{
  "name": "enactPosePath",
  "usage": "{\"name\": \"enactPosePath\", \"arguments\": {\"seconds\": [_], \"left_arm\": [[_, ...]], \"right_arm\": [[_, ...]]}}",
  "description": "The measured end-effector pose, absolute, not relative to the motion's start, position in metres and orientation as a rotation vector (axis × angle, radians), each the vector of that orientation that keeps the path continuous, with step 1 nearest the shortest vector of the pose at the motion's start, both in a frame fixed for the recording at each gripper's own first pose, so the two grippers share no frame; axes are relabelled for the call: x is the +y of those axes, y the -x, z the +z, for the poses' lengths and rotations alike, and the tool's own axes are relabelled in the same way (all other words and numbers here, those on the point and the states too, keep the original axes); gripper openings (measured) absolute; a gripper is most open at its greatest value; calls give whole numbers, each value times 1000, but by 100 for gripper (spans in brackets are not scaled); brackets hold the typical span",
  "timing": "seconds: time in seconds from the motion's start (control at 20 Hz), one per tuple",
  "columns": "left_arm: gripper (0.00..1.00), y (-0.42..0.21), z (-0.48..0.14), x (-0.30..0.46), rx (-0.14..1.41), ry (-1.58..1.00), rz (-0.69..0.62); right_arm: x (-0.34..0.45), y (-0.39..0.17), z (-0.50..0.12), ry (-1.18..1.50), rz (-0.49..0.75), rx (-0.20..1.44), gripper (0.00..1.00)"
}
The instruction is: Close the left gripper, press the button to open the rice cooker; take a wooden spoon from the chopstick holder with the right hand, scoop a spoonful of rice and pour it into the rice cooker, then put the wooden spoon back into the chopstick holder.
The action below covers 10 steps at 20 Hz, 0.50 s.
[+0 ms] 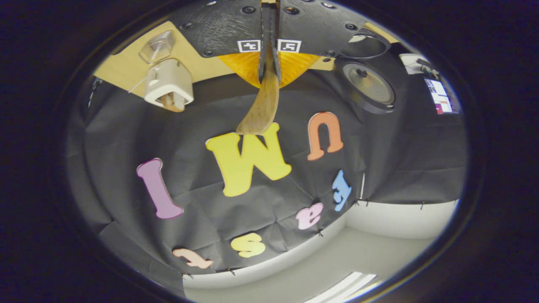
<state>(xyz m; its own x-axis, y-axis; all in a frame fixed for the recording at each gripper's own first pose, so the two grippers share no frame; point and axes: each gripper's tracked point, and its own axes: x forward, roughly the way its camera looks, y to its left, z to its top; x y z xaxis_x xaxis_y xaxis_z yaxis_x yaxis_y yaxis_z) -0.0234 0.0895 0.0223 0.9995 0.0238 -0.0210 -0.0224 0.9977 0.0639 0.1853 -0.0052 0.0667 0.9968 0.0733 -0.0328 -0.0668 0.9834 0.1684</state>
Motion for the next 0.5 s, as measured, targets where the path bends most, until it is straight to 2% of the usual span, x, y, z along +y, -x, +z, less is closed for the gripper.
{"name": "enactPosePath", "arguments": {"seconds": [0.25,0.5], "left_arm": [[100,23,20,89,27,-63,21],[100,23,24,96,15,-57,40]], "right_arm": [[-90,-186,68,-130,-91,-4,1],[-164,-199,45,-85,-234,21,0]]}}
